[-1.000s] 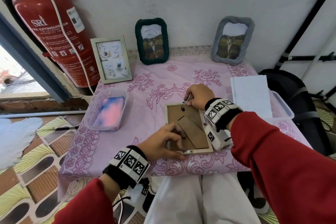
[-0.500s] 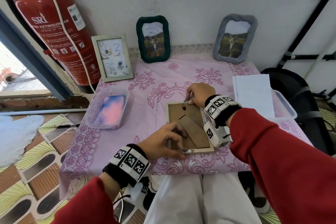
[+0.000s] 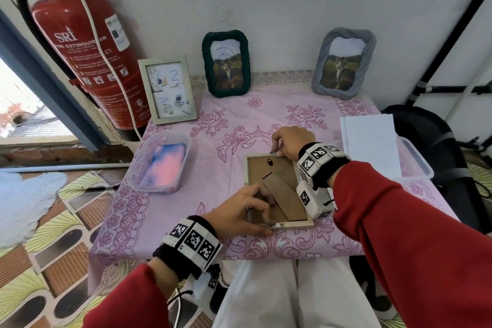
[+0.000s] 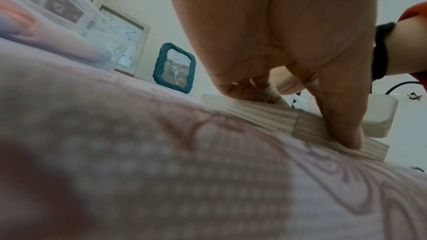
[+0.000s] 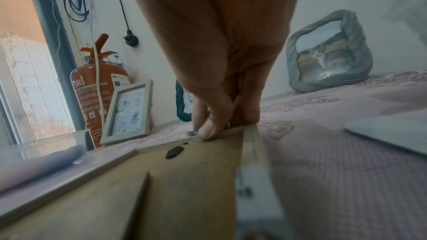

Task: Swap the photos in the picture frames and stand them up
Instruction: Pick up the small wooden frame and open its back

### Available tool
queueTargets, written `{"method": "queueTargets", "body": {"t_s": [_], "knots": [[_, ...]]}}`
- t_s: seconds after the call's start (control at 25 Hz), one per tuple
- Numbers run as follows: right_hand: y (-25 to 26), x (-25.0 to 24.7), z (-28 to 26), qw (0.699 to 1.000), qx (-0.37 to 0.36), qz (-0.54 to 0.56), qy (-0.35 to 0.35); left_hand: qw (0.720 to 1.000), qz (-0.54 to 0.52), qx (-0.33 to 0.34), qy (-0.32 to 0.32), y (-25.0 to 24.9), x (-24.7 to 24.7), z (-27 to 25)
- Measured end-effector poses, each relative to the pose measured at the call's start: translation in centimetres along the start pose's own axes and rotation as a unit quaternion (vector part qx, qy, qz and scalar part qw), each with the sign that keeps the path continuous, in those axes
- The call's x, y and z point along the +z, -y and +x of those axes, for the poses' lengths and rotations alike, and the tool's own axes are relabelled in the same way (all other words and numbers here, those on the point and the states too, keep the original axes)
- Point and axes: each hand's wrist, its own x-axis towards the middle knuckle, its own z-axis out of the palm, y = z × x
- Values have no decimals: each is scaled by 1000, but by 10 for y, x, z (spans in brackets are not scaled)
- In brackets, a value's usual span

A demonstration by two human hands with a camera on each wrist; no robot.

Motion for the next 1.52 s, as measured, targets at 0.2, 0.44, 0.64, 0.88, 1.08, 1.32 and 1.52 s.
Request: {"method": "queueTargets", "body": {"t_s": [0.2,0.44,0.64,0.88,1.08,1.32,1.52], "knots": [[-5,14,-8,999,4,17,-50,1000,-7,0,-30,-3,5,-3],[-7,14,-17,999,-41,-5,19,998,-37,-39,-35,-15,5,-5],[-17,11,-46,995,-78,25,-48,979,-57,-66,-183,-21,2,-1],[-15,15,-93,991,-92,99,-24,923,-70,-209,-315,-8,5,6],[-4,43,-110,999,-32,9,-12,921,-82,-210,-318,-2,15,1],[-5,45,-106,999,-23,20,-29,925,-77,-213,-304,-3,12,1],[-10,48,-107,996,-27,63,-49,932,-58,-211,-290,-7,13,0]]}}
